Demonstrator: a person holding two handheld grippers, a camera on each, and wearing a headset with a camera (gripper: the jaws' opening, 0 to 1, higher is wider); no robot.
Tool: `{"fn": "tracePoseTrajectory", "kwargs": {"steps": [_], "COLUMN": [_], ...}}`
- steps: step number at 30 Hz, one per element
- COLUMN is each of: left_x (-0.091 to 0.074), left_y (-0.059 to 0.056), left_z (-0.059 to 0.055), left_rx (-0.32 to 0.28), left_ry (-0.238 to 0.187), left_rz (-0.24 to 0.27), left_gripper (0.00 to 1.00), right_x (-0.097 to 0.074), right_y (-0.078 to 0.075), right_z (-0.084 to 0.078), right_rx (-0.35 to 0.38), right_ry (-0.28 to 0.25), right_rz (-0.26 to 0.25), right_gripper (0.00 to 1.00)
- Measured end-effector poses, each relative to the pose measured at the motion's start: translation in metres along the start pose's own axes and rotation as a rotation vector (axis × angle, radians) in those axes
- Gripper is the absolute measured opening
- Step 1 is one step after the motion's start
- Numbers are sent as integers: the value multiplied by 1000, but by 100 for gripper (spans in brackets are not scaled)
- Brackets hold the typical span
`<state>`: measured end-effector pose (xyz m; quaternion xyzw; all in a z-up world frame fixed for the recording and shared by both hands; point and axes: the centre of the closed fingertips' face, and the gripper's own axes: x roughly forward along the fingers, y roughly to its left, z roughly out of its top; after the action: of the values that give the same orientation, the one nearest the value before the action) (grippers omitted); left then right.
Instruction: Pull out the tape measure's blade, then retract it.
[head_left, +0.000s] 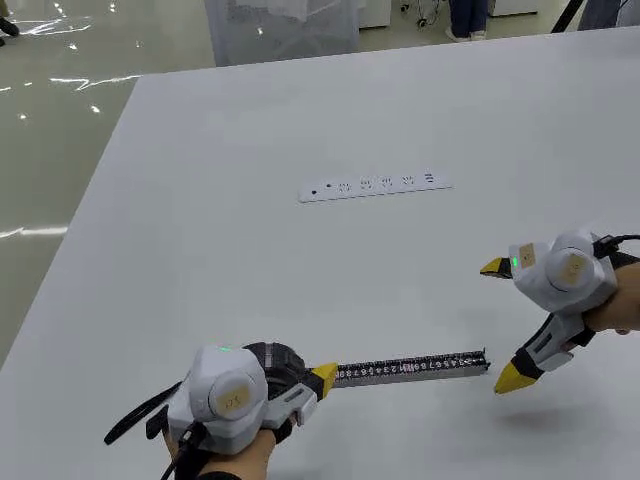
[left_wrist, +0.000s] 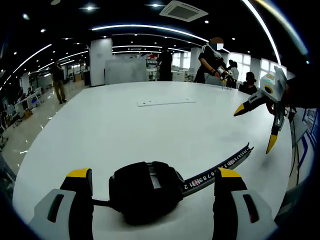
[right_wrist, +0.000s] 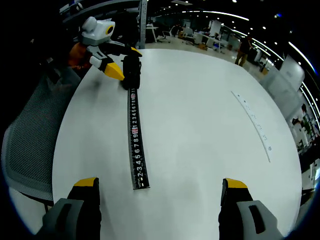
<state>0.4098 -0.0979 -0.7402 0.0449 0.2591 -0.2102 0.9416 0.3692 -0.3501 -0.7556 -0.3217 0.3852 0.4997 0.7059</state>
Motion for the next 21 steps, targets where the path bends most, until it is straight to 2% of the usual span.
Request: {"fn": "tracePoseTrajectory", "kwargs": {"steps": [2,4,7,14,15,19,21], "left_x": [1,-2,0,1,1,3,3], "left_y": [1,3,3,1,-2,-3,-4], "left_z": [-3,1,-1,1,0,-4,-5], "left_rx": [-17,-1,2,9,2,-6,-2], "left_ry": [10,-16,-8,-24,-20,-9,-7], "left_rz": [6,23,24,14,-3,-3,-3], "left_gripper": [99,99,99,99,99,99,99], "right_x": [5,9,11,14,16,16,15], "right_y": [3,4,9,12,11,13,12], "right_z": [-3,-7,-9,-13,-14,-12,-11], "right_rx": [2,12,24,15,13,13,-2], "right_ry": [7,13,12,14,15,8,11], "right_rz": [16,29,51,51,51,57,49], "right_gripper": [99,99,99,95,93,81,71]}}
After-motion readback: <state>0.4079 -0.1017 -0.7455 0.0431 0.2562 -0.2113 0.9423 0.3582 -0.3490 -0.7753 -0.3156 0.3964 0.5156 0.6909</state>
